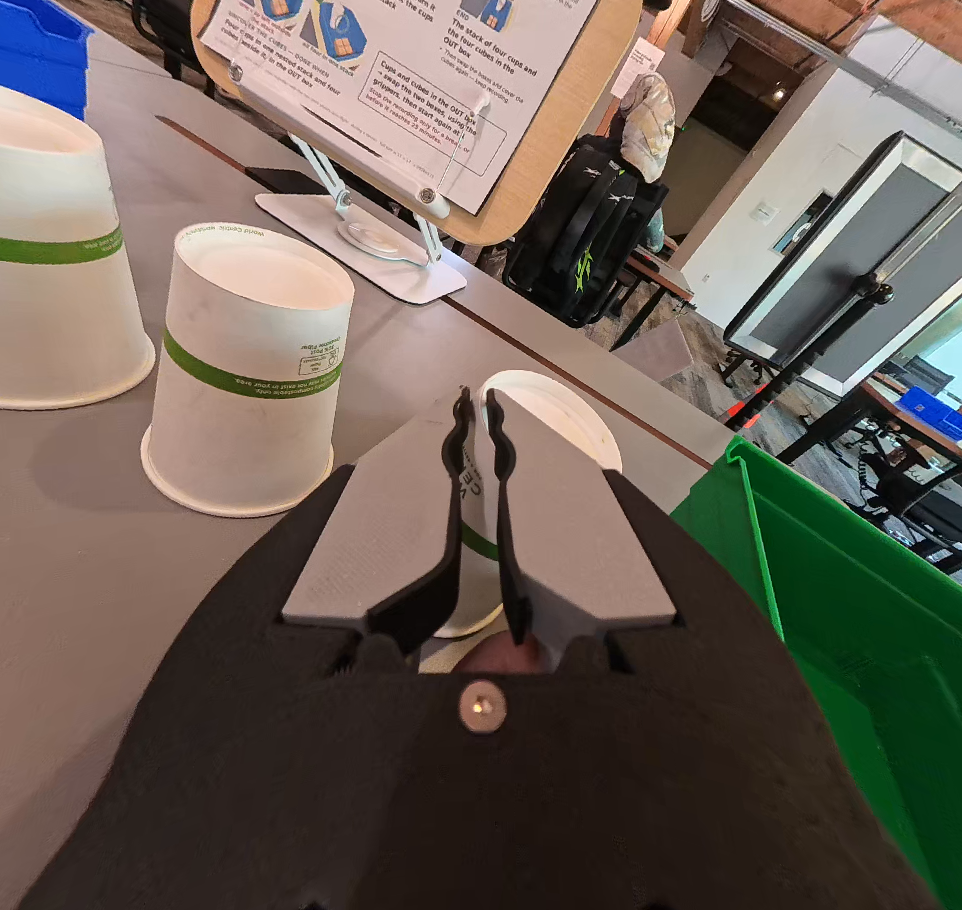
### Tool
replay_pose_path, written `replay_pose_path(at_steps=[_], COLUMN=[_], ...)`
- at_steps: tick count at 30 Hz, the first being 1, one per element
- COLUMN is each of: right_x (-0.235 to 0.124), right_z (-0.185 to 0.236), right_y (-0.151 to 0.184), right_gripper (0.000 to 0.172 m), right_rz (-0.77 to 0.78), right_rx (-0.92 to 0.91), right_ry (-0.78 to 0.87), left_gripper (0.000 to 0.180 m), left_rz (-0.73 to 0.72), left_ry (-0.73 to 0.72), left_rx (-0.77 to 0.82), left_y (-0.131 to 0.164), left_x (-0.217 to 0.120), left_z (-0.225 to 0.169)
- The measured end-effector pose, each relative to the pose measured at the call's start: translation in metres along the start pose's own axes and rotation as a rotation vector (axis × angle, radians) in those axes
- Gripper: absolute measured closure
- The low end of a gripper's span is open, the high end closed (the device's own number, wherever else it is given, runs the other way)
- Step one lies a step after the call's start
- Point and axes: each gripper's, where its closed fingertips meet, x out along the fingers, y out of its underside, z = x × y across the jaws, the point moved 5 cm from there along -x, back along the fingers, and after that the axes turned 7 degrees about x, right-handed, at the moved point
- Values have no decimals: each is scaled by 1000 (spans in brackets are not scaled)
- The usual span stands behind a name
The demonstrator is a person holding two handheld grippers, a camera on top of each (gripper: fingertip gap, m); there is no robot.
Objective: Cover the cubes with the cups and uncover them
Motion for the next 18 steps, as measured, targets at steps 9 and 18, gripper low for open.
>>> replay_pose_path(at_steps=[9,18], right_x=[-20,-46], right_z=[-12,0], right_y=[-25,-53], right_gripper=[170,170], right_rz=[-173,-393], right_rx=[50,119], right_ry=[57,-87], left_gripper=[149,147], left_rz=[-220,-122], left_ry=[378,902], left_rx=[-12,-130], left_y=[-28,-31], left_x=[-24,-37], left_z=[-45,-127])
